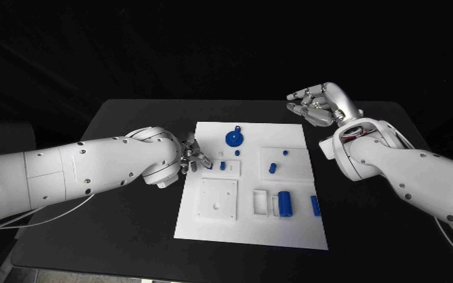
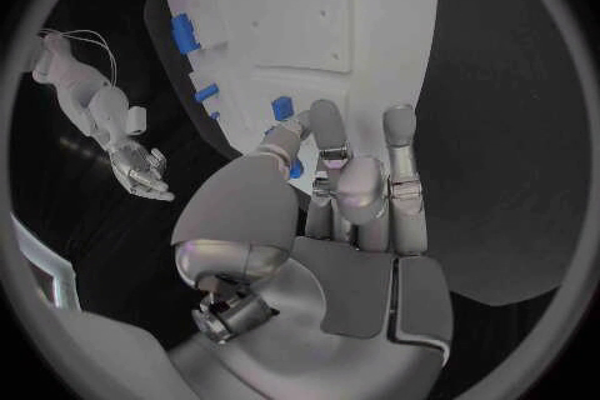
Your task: Assemble the parts on the task board
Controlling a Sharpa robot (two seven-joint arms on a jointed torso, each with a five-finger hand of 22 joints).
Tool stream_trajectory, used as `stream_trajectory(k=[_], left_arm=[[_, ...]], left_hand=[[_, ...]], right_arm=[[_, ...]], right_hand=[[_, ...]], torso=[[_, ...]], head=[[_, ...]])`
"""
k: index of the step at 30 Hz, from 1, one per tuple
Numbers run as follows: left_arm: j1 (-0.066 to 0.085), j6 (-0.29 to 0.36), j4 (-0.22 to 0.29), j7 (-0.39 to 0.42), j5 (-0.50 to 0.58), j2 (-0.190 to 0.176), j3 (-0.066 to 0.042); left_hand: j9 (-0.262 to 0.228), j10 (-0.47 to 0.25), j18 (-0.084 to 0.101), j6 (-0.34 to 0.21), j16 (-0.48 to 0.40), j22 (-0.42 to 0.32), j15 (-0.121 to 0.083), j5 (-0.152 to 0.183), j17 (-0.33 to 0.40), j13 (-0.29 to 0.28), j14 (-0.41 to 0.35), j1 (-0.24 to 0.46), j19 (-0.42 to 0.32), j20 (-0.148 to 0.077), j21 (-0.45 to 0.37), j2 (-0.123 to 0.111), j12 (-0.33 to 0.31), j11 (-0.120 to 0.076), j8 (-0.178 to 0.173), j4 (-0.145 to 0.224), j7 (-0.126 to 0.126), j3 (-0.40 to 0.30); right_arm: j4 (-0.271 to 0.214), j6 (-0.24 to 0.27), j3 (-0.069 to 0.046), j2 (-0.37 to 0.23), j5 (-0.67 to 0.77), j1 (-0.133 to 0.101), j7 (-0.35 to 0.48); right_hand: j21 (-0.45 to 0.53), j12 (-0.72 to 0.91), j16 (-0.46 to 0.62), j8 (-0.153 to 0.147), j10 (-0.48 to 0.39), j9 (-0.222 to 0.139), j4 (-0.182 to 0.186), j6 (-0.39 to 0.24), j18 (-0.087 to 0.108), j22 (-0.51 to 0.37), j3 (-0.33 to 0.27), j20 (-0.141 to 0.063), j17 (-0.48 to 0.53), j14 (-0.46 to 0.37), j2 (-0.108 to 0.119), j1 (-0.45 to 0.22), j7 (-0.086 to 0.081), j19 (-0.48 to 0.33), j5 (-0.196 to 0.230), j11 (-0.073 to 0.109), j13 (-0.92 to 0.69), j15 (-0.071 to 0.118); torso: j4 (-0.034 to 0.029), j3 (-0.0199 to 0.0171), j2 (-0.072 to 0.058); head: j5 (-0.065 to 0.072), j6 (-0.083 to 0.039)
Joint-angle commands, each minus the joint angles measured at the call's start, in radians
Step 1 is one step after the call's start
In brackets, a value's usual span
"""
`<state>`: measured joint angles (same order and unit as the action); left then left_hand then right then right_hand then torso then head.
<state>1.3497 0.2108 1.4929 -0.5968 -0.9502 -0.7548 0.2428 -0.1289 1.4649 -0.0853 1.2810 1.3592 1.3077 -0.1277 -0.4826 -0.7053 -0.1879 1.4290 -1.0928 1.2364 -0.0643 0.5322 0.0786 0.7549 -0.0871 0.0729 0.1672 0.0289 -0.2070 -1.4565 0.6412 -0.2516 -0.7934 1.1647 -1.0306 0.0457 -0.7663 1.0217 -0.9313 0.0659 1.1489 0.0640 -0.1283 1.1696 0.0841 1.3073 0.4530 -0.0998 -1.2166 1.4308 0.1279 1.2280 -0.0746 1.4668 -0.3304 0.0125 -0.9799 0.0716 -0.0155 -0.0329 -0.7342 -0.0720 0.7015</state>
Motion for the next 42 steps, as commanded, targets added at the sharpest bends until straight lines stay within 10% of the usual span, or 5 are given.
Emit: stream_trajectory(k=[1, 20, 33, 42], left_arm=[[-0.001, 0.008, 0.004, 0.008, -0.002, -0.002, 0.0], [-0.001, -0.076, 0.0, -0.003, 0.0, 0.003, 0.0], [-0.001, -0.096, -0.011, -0.005, -0.006, 0.018, 0.0], [-0.001, -0.088, -0.02, -0.001, -0.007, 0.029, 0.0]], left_hand=[[-0.566, 0.051, -0.011, 0.202, -0.004, 0.019, 0.004, -0.006, 0.001, 0.001, 0.002, -0.005, -0.001, 0.005, 0.007, 0.013, 0.003, -0.006, 0.009, 0.017, -0.091, -0.022], [-0.562, 0.051, -0.012, 0.209, 0.0, 0.019, 0.006, -0.056, -0.007, 0.002, 0.003, 0.007, -0.004, 0.006, 0.01, -0.001, 0.005, -0.006, 0.01, 0.046, -0.092, -0.034], [-0.526, 0.051, -0.015, 0.218, 0.004, 0.018, 0.008, 0.04, -0.017, 0.006, 0.005, 0.011, -0.003, 0.013, 0.01, 0.025, 0.016, -0.005, 0.039, 0.006, -0.095, -0.005], [-0.497, 0.051, -0.022, 0.21, 0.005, 0.019, 0.008, 0.042, -0.018, 0.011, 0.005, -0.006, -0.002, 0.019, 0.007, 0.027, 0.019, -0.005, 0.067, -0.017, -0.095, 0.005]], right_arm=[[-0.002, -0.013, 0.0, 0.0, 0.0, 0.001, 0.004], [0.0, -0.023, 0.001, 0.002, 0.0, 0.003, 0.0], [0.003, -0.025, 0.002, 0.005, 0.0, 0.006, 0.0], [0.005, -0.026, 0.002, 0.007, 0.0, 0.009, -0.001]], right_hand=[[-0.006, 0.006, -0.003, -0.004, -0.007, -0.001, -0.007, 0.002, 0.006, 0.09, 0.001, 0.008, 0.001, -0.007, 0.0, -0.012, -0.005, 0.003, -0.004, 0.002, 0.001, 0.002], [-0.007, 0.005, -0.003, -0.004, -0.008, -0.001, -0.01, 0.003, 0.006, 0.09, 0.007, 0.007, 0.001, -0.008, 0.003, -0.016, -0.006, 0.002, -0.036, 0.002, 0.002, 0.002], [-0.009, 0.003, -0.003, -0.004, -0.009, -0.001, -0.016, 0.002, 0.006, 0.09, 0.018, 0.007, 0.001, -0.009, 0.007, -0.02, -0.007, 0.001, -0.065, 0.002, 0.002, 0.003], [-0.009, 0.003, -0.002, -0.004, -0.009, -0.001, -0.019, 0.001, 0.007, 0.09, 0.026, 0.007, 0.002, -0.009, 0.009, -0.024, -0.007, 0.0, -0.084, 0.002, 0.002, 0.003]], torso=[[-0.0009, 0.0008, 0.0], [-0.0006, -0.0007, -0.001], [-0.0004, -0.001, -0.001], [0.0002, 0.0, -0.001]], head=[[0.0, 0.001], [0.002, 0.008], [0.006, 0.013], [0.009, 0.013]])
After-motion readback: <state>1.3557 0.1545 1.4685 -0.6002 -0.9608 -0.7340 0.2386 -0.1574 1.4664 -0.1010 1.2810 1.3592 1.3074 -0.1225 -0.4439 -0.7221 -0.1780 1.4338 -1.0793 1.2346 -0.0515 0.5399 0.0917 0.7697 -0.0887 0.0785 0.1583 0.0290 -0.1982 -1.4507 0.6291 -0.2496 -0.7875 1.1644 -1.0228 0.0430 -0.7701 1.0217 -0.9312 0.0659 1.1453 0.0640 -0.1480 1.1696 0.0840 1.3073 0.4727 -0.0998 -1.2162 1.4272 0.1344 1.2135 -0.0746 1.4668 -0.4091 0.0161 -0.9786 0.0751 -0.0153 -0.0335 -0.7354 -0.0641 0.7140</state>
